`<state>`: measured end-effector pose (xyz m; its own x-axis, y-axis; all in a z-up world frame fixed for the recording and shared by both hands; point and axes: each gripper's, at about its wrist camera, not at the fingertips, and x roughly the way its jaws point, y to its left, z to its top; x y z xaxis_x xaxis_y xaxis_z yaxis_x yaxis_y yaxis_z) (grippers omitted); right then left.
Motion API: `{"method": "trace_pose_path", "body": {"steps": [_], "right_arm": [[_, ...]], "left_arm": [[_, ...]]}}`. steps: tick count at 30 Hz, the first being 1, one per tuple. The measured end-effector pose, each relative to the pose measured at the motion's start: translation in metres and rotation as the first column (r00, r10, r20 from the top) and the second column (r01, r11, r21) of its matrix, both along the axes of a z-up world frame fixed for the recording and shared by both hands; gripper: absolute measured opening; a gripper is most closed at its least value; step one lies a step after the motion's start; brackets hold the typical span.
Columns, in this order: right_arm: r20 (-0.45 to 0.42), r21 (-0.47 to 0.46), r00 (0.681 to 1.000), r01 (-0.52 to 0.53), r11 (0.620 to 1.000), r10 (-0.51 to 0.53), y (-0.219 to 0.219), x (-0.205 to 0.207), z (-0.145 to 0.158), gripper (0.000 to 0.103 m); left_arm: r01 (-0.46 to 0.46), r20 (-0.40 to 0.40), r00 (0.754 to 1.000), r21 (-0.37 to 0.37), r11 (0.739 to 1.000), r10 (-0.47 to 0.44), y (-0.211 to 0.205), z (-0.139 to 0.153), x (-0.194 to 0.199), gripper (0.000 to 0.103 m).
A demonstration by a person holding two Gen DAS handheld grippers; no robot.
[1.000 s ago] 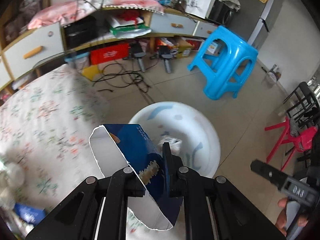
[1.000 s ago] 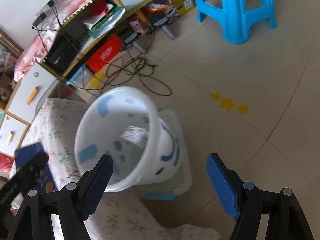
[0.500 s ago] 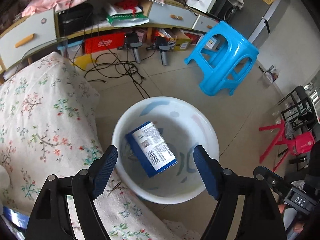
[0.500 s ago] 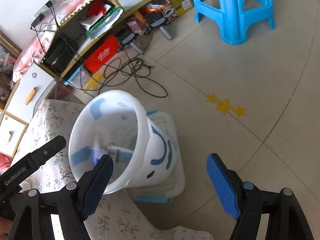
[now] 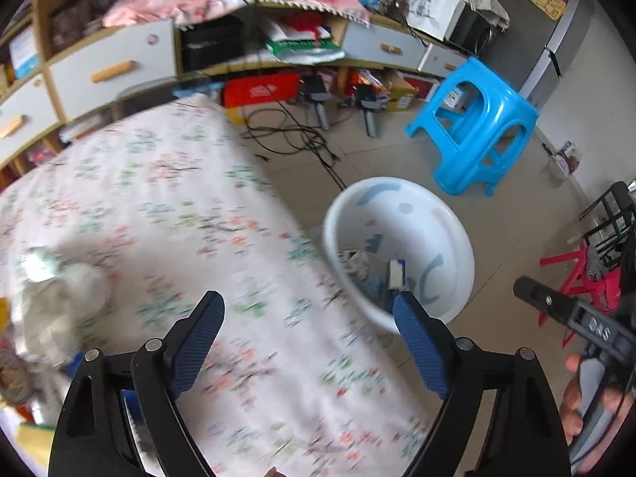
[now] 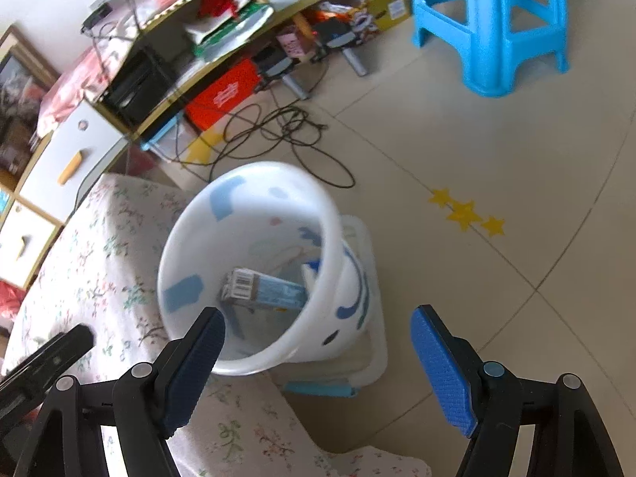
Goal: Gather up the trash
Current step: 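Move both tools back over the table toward the remaining trash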
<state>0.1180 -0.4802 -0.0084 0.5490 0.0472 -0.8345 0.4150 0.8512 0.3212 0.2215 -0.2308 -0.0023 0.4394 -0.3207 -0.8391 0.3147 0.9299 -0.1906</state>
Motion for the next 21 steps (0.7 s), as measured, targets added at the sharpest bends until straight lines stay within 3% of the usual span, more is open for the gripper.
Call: {"method": "trace_pose_path", "body": {"steps": [11,21], "right_arm": [[-0.007,-0.059,0.996,-0.092,0.994,0.092,0.058,0.007,0.010,0.085],[-0.044,-0.088,0.978,-0.206,0.975,0.203,0.126,0.015,0.006,0.088]], "left_arm": [[-0.123,0.032,0.992,-0.011,0.992,0.124,0.115,0.027,-0.049,0.097],[-0.285,0.044,0.958,0.001,0.959,0.285,0.227,0.014,-0.085,0.102]]}}
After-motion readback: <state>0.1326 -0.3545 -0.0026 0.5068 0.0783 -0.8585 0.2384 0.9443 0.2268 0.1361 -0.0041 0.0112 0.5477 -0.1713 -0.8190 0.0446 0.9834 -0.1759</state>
